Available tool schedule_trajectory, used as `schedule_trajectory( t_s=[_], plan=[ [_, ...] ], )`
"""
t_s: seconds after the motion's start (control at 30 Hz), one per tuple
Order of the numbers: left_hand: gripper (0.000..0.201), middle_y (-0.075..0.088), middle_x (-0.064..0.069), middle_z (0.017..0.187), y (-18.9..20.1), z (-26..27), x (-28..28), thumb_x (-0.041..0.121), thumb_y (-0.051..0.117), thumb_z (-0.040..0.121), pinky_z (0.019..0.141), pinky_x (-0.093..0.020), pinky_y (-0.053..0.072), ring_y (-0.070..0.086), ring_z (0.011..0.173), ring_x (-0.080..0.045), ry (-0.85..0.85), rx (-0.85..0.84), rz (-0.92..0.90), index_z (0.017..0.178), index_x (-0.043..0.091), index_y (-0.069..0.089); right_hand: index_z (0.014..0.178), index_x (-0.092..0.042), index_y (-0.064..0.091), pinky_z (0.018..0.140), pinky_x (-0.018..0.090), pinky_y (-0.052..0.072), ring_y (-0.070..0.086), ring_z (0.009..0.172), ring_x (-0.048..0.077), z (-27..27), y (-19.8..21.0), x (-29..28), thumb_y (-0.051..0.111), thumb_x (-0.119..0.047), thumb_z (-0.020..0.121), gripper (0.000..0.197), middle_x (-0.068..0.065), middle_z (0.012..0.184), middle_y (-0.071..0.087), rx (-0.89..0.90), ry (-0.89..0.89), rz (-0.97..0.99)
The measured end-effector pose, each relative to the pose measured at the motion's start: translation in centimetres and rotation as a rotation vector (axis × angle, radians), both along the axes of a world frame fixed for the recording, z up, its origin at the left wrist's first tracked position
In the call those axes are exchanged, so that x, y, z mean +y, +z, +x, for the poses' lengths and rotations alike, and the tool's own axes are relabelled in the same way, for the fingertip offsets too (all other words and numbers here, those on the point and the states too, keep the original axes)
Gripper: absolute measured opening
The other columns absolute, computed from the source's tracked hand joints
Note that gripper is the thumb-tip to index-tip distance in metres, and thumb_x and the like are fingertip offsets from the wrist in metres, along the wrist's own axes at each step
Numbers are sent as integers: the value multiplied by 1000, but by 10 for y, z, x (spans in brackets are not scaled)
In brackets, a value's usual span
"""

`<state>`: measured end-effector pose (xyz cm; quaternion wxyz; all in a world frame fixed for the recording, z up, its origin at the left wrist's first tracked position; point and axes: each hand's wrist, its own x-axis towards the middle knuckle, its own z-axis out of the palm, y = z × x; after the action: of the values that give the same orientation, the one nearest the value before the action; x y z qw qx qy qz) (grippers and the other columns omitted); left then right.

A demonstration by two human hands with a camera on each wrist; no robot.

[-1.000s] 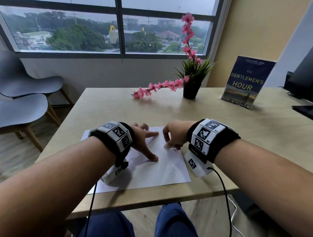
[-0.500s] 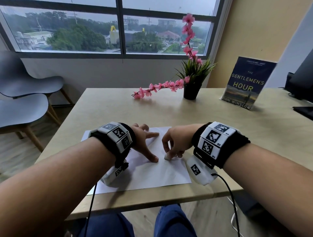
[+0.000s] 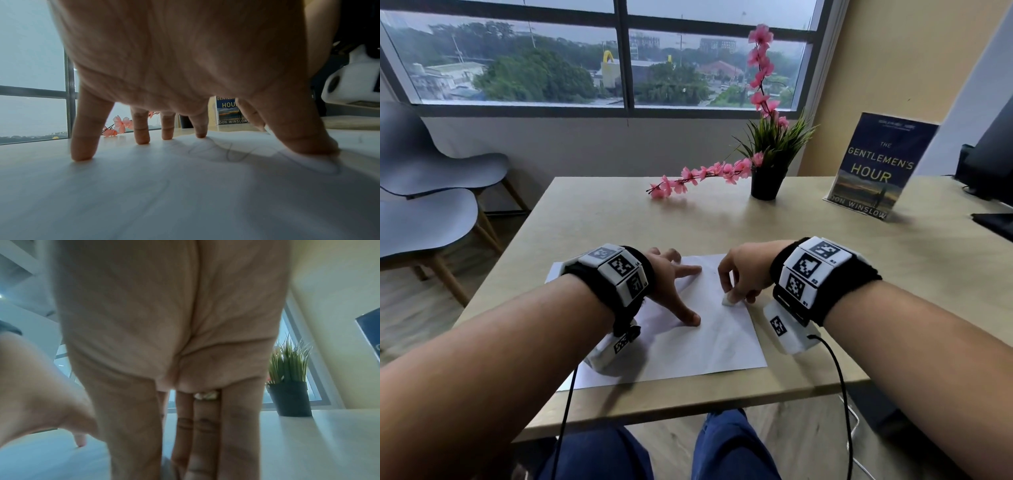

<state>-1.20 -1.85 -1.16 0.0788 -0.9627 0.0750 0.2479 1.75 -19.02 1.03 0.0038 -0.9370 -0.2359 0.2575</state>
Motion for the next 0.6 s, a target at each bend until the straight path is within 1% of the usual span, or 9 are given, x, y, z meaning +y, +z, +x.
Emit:
schedule_trajectory(
  t_s=[0.03, 0.07, 0.13, 0.2, 0.27, 0.33, 0.43, 0.53, 0.6],
  plan=[
    [110, 7, 17, 156, 0, 0, 0, 92, 51, 51, 112, -50, 27, 14, 143, -21, 0, -2, 0, 143, 58, 1, 89, -22, 64, 60, 21, 47, 66, 68, 14, -1, 0, -1, 73, -35, 83, 17, 5, 90, 77, -13, 0, -2],
    [110, 8, 17, 155, 0, -1, 0, 91, 51, 51, 112, -50, 27, 15, 143, -21, -1, -5, 1, 143, 58, 1, 89, -22, 64, 62, 22, 48, 66, 69, 13, -3, -1, -1, 72, -35, 83, 17, 4, 89, 77, -13, 10, -9],
    [109, 8, 17, 155, 0, -1, 0, 91, 51, 52, 112, -50, 27, 14, 143, -21, -2, -5, 1, 143, 57, 1, 89, -23, 66, 70, 25, 51, 67, 69, 12, -10, -2, -4, 73, -38, 82, 18, 2, 88, 77, 31, 41, -38],
    [109, 7, 15, 156, 0, -1, 0, 90, 52, 53, 112, -50, 27, 14, 143, -22, -1, -3, 1, 143, 57, 1, 90, -24, 67, 71, 26, 52, 67, 69, 11, -13, -1, -5, 74, -39, 80, 19, 3, 89, 77, 80, 61, -59],
    [110, 7, 16, 156, 1, -1, 0, 91, 51, 52, 112, -51, 26, 13, 144, -22, -2, 3, 2, 143, 57, 0, 91, -23, 67, 67, 23, 49, 66, 69, 11, -10, 0, -5, 75, -37, 81, 19, 5, 92, 76, 90, 46, -50],
    [110, 6, 17, 156, 1, -1, -1, 92, 50, 51, 112, -51, 27, 13, 143, -22, -2, 7, 5, 143, 58, 0, 92, -21, 66, 61, 21, 47, 65, 69, 12, -4, 2, -4, 73, -32, 83, 16, 6, 94, 76, 51, 15, -32],
    [110, 6, 16, 156, 1, -1, -1, 92, 51, 51, 112, -51, 27, 14, 143, -22, 0, 4, 9, 143, 58, 1, 90, -20, 65, 59, 21, 46, 64, 67, 14, -4, 1, -5, 72, -31, 84, 14, 6, 91, 76, 16, 5, -21],
    [109, 9, 13, 156, 2, -2, -2, 88, 55, 54, 113, -50, 27, 16, 143, -23, 3, -9, -11, 144, 55, 4, 88, -20, 67, 67, 25, 51, 66, 67, 13, -9, -2, -8, 75, -34, 81, 18, 6, 89, 77, 71, 27, -50],
    [109, 8, 10, 156, 5, -5, -4, 83, 60, 56, 112, -48, 30, 24, 141, -24, 8, -13, -38, 145, 51, 7, 92, -18, 67, 74, 27, 55, 68, 70, 14, -11, -3, -9, 77, -33, 80, 21, 8, 93, 76, 133, 14, -44]
  ],
)
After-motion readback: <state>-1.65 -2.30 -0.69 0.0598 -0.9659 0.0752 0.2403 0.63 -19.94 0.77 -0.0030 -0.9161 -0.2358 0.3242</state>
